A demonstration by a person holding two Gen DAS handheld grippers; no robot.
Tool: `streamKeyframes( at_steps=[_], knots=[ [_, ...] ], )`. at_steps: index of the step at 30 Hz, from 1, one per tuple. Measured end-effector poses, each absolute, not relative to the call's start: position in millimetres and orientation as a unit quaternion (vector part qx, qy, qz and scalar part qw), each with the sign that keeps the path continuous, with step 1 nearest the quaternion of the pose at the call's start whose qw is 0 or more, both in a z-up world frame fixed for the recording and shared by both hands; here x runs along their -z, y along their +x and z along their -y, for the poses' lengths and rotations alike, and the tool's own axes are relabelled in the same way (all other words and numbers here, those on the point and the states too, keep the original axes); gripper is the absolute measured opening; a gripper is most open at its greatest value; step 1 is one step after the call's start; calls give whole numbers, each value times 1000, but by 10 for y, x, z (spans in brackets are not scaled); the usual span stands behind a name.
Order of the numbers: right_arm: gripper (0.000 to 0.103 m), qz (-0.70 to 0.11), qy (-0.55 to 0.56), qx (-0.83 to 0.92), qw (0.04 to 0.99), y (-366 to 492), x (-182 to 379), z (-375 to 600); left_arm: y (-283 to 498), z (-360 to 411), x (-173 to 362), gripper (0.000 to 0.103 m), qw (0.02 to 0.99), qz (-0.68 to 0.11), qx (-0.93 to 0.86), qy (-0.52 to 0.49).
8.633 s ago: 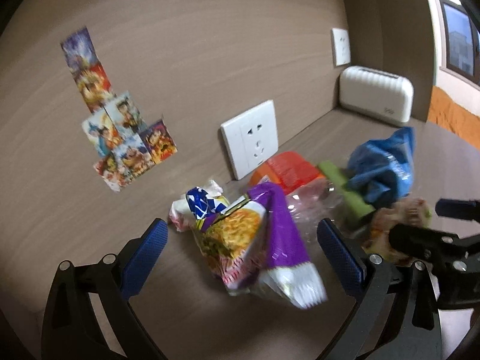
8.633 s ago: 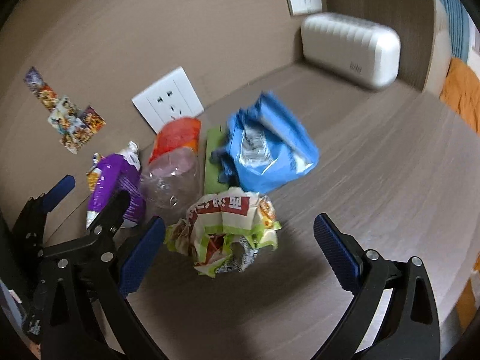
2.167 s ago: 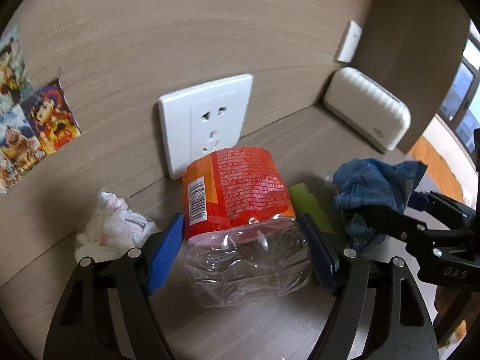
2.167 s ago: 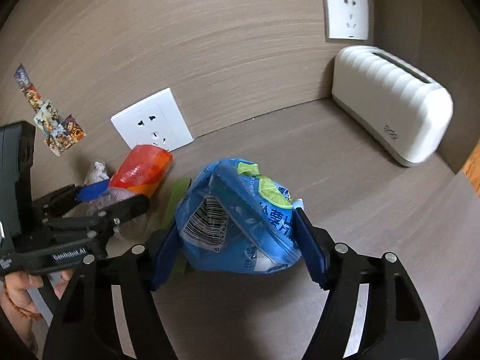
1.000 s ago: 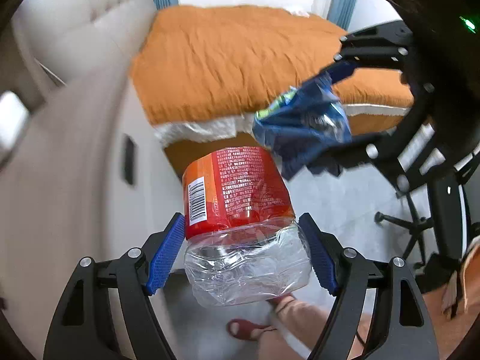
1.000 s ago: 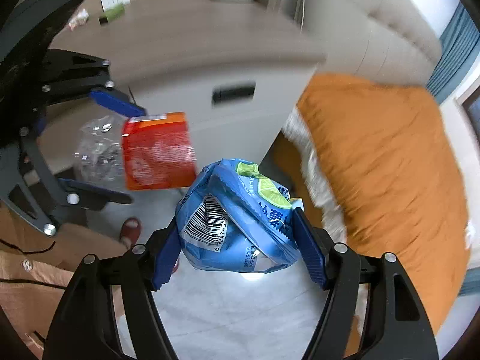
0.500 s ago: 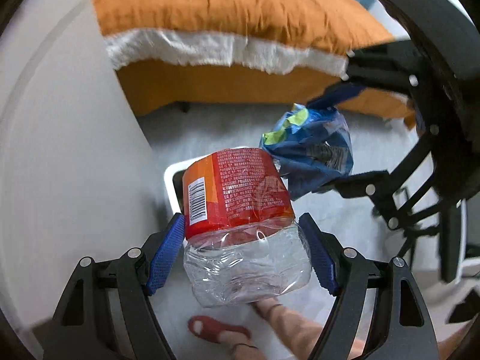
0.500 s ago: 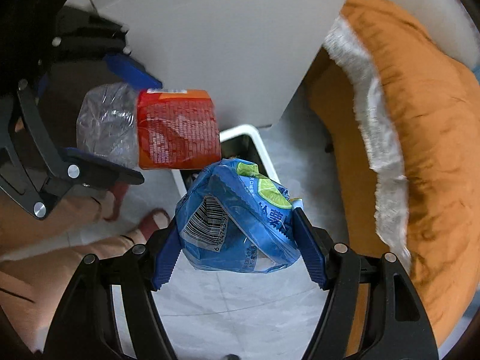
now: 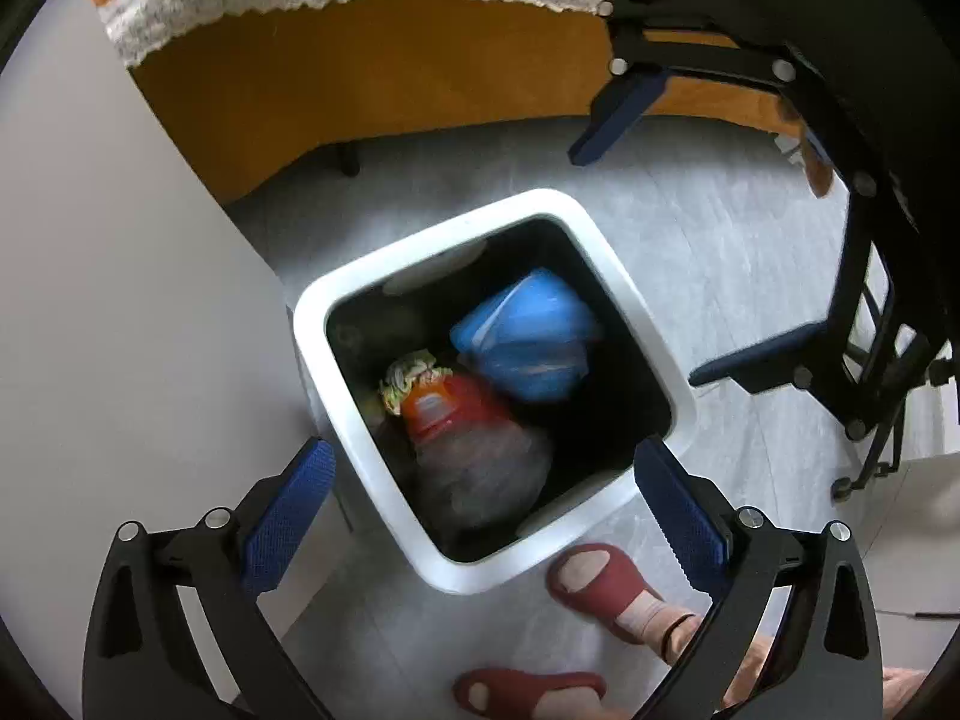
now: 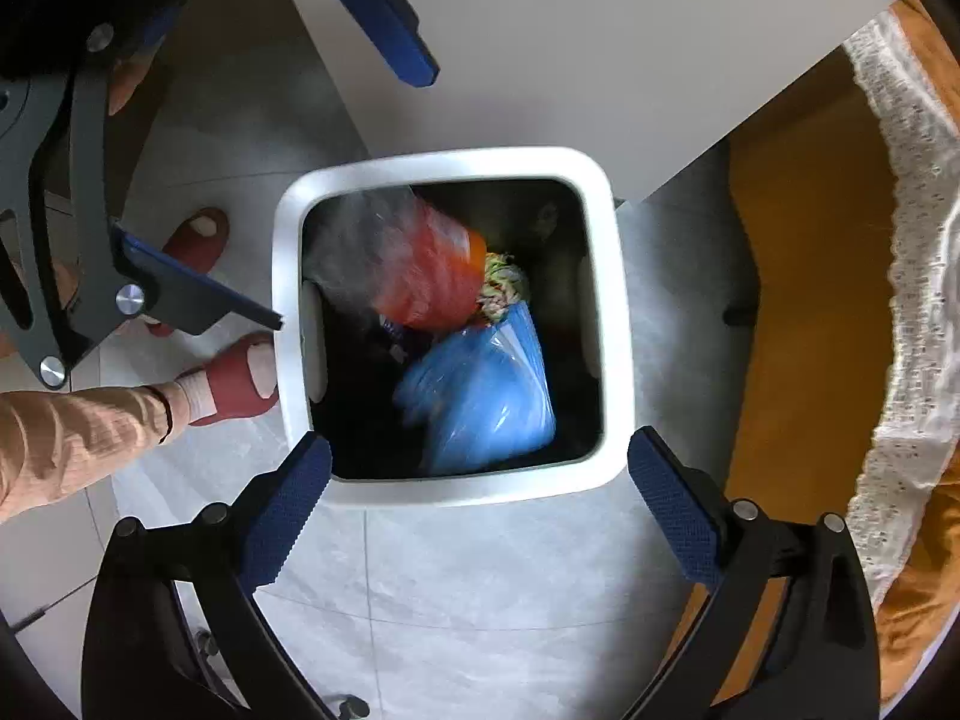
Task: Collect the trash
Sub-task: 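Carry the bottle and blue bag over the white bin and open both tools, then swing both open tools back toward the desk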
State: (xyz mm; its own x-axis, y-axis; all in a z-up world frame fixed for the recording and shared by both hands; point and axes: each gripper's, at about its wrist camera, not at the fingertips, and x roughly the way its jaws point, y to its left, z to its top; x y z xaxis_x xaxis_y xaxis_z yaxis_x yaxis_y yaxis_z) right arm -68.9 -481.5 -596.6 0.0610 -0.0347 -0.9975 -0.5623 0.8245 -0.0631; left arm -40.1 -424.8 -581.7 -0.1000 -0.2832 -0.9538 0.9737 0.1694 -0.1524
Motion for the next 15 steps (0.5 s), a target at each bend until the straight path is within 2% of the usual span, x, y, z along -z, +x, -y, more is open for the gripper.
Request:
streamKeyframes(
  at_steps=[8, 15],
  knots=[
    [99, -657, -236, -193, 690, -696, 5882, 4798, -373, 4301, 5754, 98, 570, -501, 551, 346],
    [99, -648, -245, -187, 696, -744, 5478, 4776, -407, 4312, 5415, 98, 574, -494, 556, 342]
  ],
)
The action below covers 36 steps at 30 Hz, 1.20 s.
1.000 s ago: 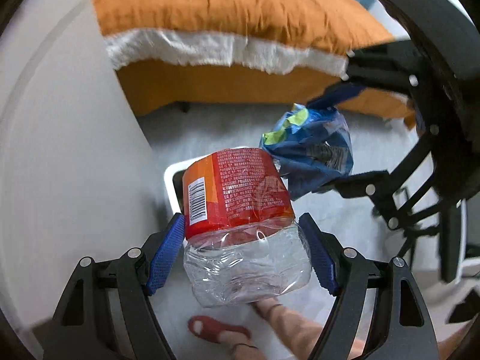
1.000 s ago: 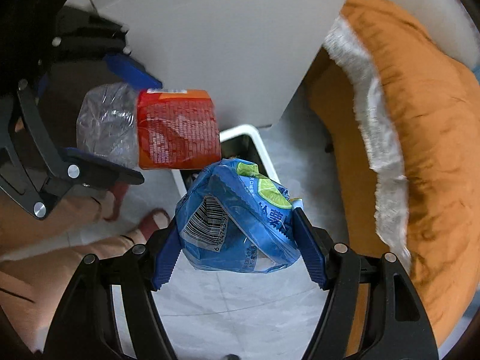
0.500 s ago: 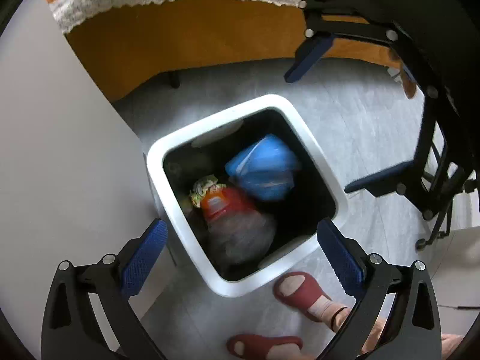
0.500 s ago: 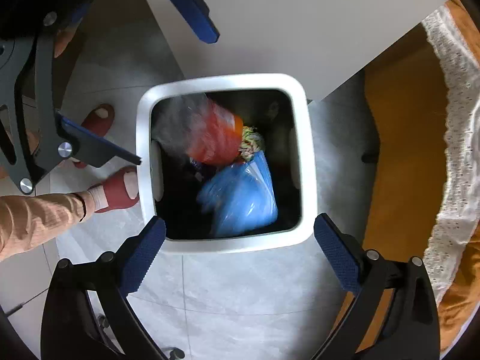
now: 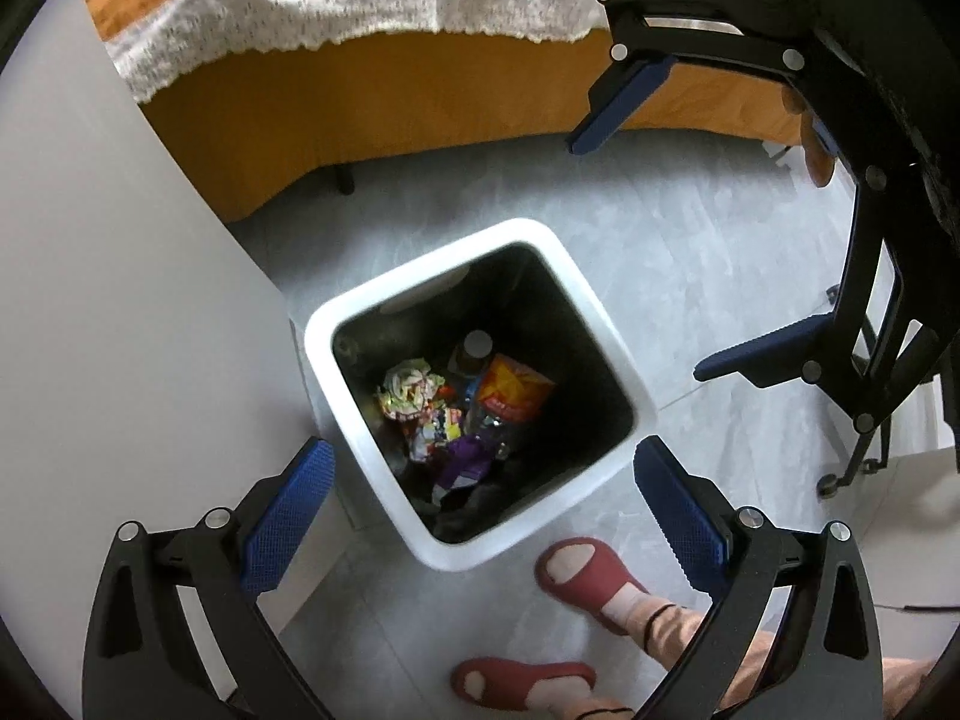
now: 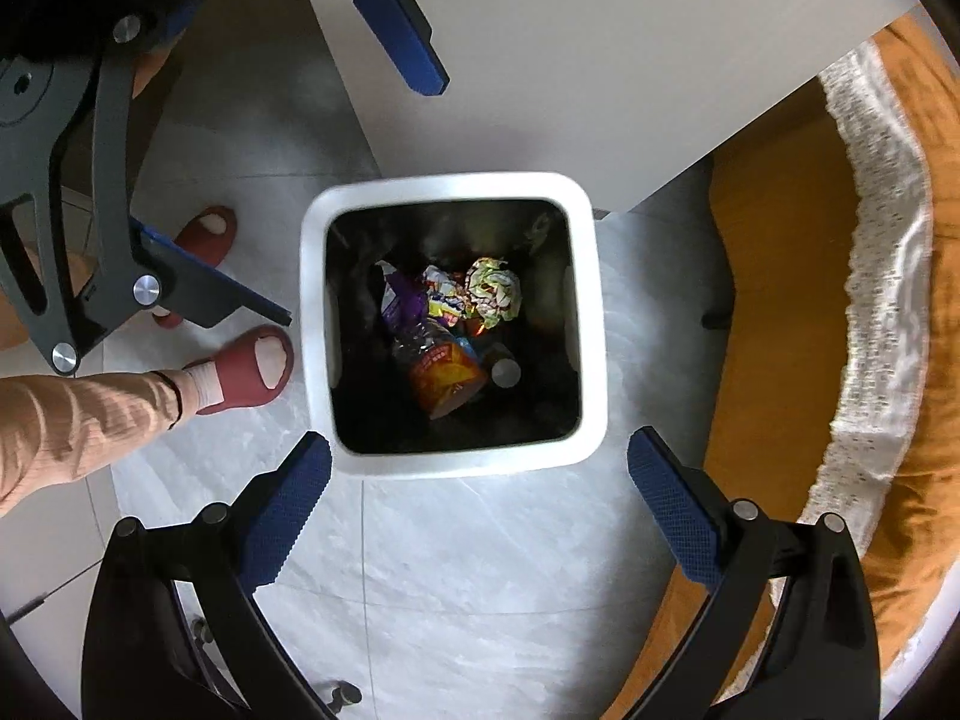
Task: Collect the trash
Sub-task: 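Swing both open tools back toward the desk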
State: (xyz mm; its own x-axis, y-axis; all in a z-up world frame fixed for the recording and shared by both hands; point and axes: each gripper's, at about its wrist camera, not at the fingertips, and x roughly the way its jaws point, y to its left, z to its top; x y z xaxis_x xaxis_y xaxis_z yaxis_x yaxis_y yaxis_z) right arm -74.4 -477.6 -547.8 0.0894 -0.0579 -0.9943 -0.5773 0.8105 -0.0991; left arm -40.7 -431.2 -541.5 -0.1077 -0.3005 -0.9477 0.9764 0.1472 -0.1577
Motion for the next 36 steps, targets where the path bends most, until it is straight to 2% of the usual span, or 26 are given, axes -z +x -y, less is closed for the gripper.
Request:
streamKeyframes(
  at_steps=[9, 22, 29, 36],
  knots=[
    [99, -635, -218, -153, 725, -899, 4538, 4728, -479, 4202, 4507, 98, 606, -475, 561, 306],
    [99, -604, -154, -95, 776, -1317, 2797, 4364, -605, 3590, 2504, 98, 697, -412, 553, 197],
    [99, -549, -140, -67, 821, -1428, 1948, 3953, -538, 3061, 1627, 98, 762, -362, 512, 161],
    [99, -468, -111, -57, 875, -1175, 1348, 3562, -320, 2462, 1065, 98, 839, -319, 425, 118]
  ],
)
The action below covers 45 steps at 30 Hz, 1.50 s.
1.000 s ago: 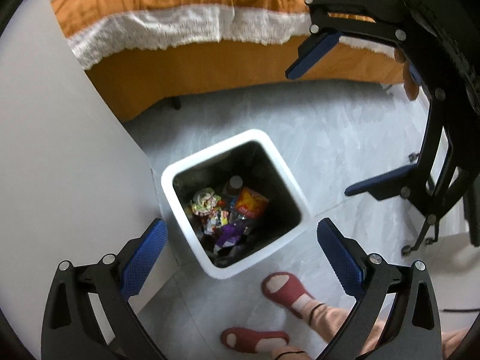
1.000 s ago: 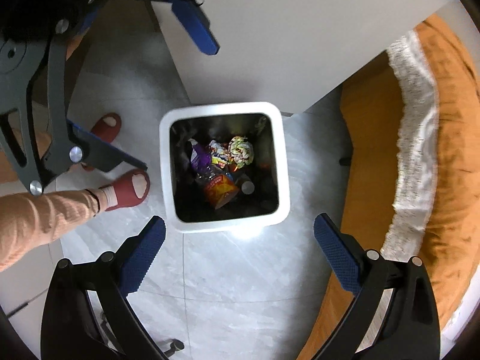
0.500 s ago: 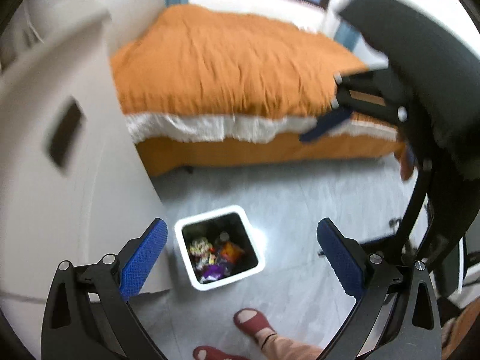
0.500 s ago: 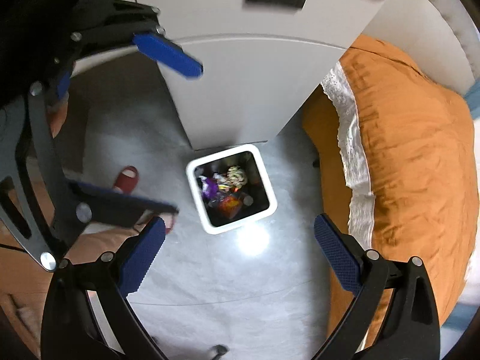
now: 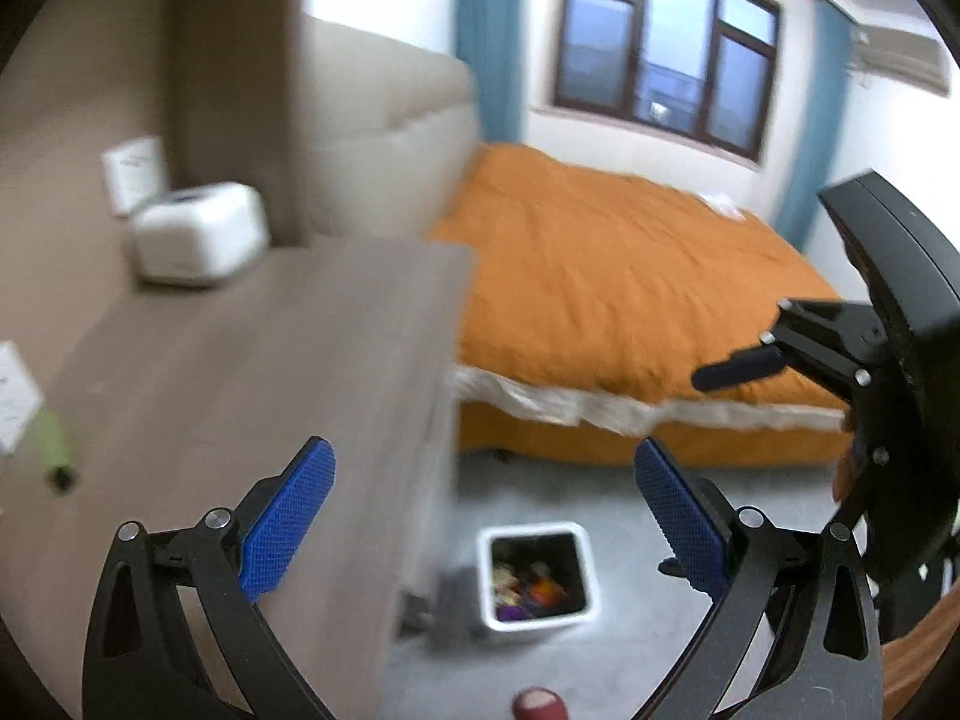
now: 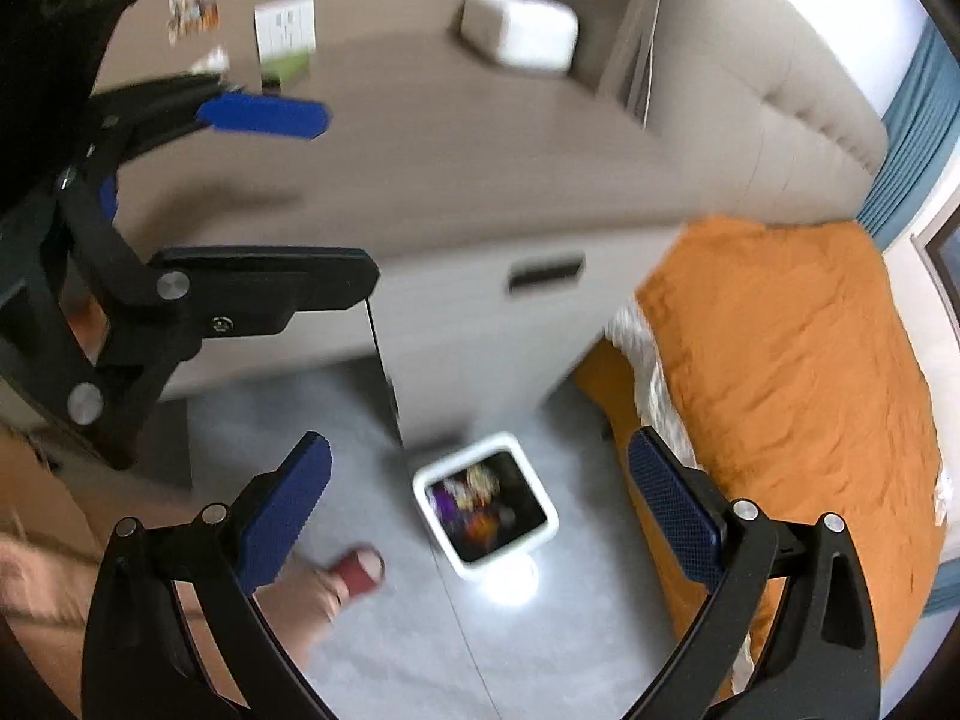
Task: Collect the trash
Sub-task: 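Swing both open tools back toward the desk, then grasp the white plastic bag with the left tool while the right tool grasps the green sponge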
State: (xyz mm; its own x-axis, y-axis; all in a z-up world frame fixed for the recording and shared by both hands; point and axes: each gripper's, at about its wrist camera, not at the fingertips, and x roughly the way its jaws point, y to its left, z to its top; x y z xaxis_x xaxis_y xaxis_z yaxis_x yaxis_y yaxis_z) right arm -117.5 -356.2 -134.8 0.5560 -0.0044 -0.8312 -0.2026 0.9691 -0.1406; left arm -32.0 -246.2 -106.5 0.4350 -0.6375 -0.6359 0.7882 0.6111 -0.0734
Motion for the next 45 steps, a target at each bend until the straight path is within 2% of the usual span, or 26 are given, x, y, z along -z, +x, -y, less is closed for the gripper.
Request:
streamKeyframes(
  at_steps=[10, 25, 36, 45],
  knots=[
    [99, -397, -72, -115, 908, -480, 936, 2826, 74, 1515, 616, 98, 904, -287, 297, 111],
    [99, -357, -91, -169, 914, 425, 785, 1663, 634, 153, 442, 98, 944, -275, 155, 98],
    [99, -384, -86, -165, 904, 1007, 1063, 1147, 1314, -486, 714, 98, 943, -296, 110, 101],
    [99, -410, -83, -118, 900, 1422, 1398, 998, 1799, -560, 1143, 98, 931, -319, 117, 130]
  ],
)
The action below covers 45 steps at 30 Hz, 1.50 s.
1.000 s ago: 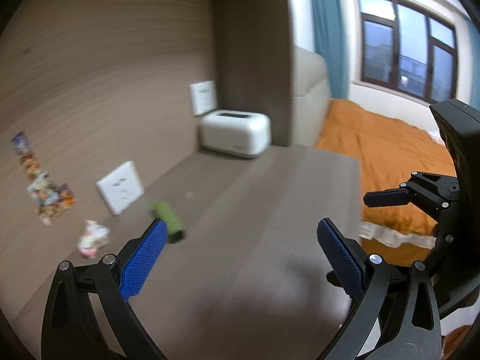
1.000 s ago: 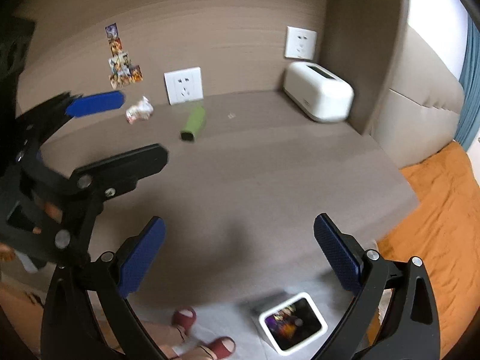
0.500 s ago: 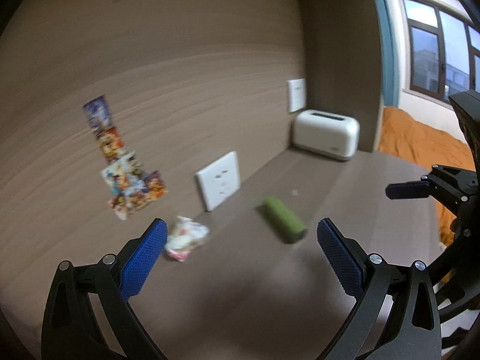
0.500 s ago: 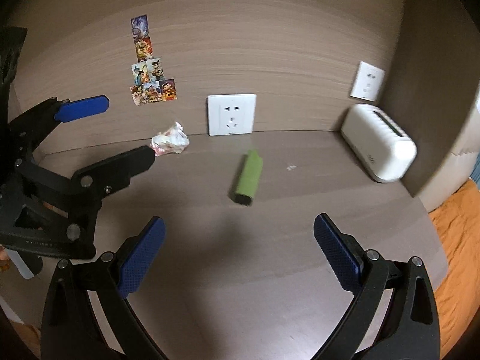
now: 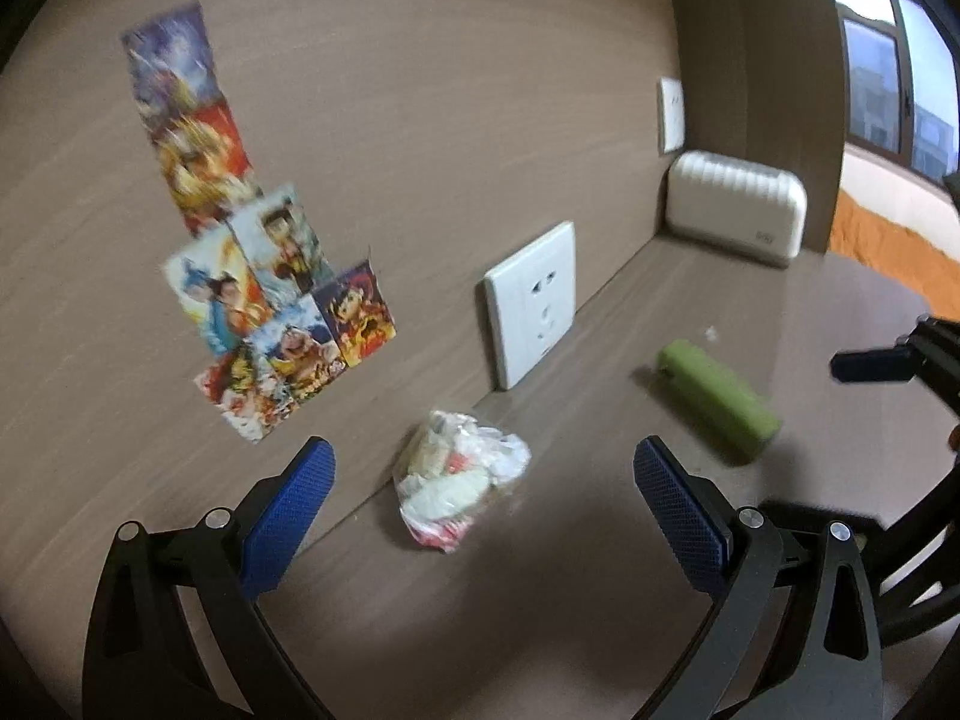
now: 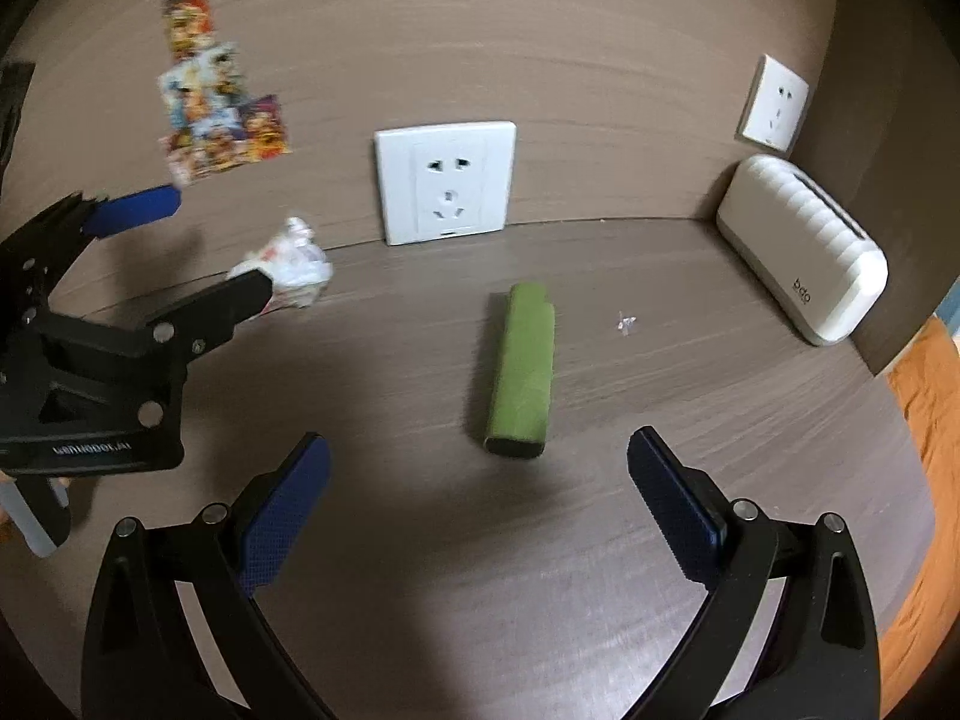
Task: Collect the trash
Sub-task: 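Grasp the white plastic bag with the left tool while the right tool grasps the green sponge, then carry the plastic bag and green sponge over the white bin and open both tools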
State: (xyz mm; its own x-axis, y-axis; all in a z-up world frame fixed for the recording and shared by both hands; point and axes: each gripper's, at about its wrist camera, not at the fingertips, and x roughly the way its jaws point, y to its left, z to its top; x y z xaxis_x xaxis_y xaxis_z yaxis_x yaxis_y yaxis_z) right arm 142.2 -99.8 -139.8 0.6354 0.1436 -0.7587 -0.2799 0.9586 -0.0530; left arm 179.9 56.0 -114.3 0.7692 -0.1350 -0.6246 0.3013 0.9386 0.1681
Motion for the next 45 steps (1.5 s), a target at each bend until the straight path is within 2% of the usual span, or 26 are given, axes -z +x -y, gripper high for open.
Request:
streamKeyframes(
  at_steps=[6, 8, 9, 10, 11, 13, 14, 16, 22, 30, 37, 45],
  knots=[
    [97, -427, -43, -92, 899, 1715, 1598, 1030, 2096, -580, 1388, 98, 919, -345, 136, 135],
    [88, -434, -32, -91, 896, 1781, 1649, 1026, 2224, -593, 1470, 98, 909, -369, 150, 124],
    [80, -432, -34, -87, 897, 1795, 1669, 1016, 2263, -606, 1486, 95, 907, -375, 156, 116],
    [71, -431, -37, -86, 897, 1803, 1691, 1000, 2299, -620, 1487, 90, 906, -376, 162, 108],
    [67, -430, -38, -86, 898, 1806, 1705, 989, 2346, -635, 1499, 80, 903, -382, 171, 99],
    [49, -430, -39, -88, 898, 1809, 1739, 966, 2437, -633, 1575, 65, 891, -408, 177, 97],
    [44, -433, -40, -88, 896, 1816, 1759, 959, 2464, -644, 1598, 56, 886, -416, 183, 90],
    [28, -430, -38, -86, 898, 1809, 1764, 971, 2462, -657, 1598, 55, 886, -416, 184, 86],
    [27, -432, -4, -93, 897, 1755, 1673, 1126, 2285, -706, 1534, 54, 886, -420, 181, 75],
    [27, -420, 32, -132, 897, 1297, 1337, 1495, 1583, -521, 1272, 54, 886, -412, 204, 56],
    [27, -412, 31, -124, 902, 524, 1043, 2154, 944, 135, 1108, 54, 868, -403, 275, 92],
    [27, -409, 50, -39, 911, -345, 920, 3126, 304, 1269, 1058, 54, 825, -395, 382, 136]
  ],
)
